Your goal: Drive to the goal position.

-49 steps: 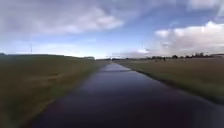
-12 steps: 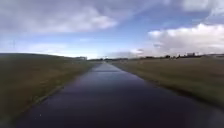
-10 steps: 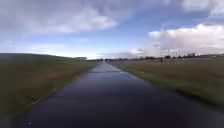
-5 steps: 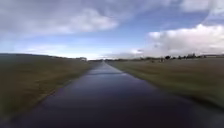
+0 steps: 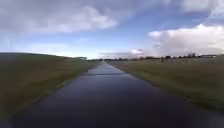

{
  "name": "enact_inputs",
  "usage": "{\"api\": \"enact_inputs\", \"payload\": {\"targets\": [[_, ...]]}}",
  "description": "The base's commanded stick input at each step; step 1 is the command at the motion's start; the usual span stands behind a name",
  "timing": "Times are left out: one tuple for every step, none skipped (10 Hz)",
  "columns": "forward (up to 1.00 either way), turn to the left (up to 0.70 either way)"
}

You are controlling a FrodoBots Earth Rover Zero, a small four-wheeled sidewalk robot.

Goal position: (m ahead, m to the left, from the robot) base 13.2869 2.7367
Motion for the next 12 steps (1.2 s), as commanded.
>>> {"api": "enact_inputs", "payload": {"targets": [[0.00, 0.00], [0.00, 0.00], [0.00, 0.00], [0.47, 0.00], [1.00, 0.00], [1.00, 0.00], [1.00, 0.00], [1.00, 0.32], [1.00, 0.39], [1.00, 0.37], [1.00, 0.26], [1.00, 0.03]]}}
